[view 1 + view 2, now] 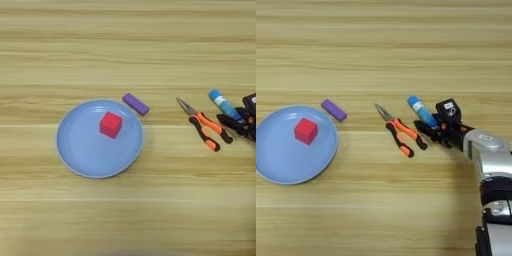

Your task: Move the objects on the table

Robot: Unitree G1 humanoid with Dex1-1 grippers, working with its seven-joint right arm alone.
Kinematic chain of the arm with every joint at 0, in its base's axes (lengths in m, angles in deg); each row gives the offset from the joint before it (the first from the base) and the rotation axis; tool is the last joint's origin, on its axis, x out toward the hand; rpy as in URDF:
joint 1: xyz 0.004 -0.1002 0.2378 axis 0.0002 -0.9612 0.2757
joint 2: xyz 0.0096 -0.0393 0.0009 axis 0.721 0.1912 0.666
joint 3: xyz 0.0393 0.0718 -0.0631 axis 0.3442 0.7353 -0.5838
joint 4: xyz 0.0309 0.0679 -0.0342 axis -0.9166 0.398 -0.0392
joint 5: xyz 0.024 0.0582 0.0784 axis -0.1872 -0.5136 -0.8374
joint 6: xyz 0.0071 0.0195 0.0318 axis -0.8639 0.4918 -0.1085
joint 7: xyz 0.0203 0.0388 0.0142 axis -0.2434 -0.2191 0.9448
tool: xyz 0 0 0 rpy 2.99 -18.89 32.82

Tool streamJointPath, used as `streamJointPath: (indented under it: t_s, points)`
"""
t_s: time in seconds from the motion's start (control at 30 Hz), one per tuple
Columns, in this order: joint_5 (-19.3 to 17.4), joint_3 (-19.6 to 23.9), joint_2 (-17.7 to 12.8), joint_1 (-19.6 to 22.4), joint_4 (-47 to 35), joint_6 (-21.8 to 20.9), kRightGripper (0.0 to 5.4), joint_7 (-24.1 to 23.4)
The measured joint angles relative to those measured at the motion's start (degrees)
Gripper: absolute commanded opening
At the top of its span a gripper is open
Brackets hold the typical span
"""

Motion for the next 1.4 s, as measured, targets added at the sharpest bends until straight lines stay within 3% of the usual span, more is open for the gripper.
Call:
streamJointPath:
  t_s: [0.53, 0.7, 1.0, 1.4]
  points:
    - [-5.2, 3.7, 1.9, 0.0, -7.8, -0.4, 4.82, -0.1]
    - [-6.7, 3.6, 3.5, -0.4, -15.0, -0.1, 5.36, 0.2]
    - [-9.1, 1.3, 5.5, -2.0, -27.4, 2.3, 5.36, 2.6]
    - [-11.0, -7.2, 8.2, -3.3, -37.6, 5.2, 5.36, 7.6]
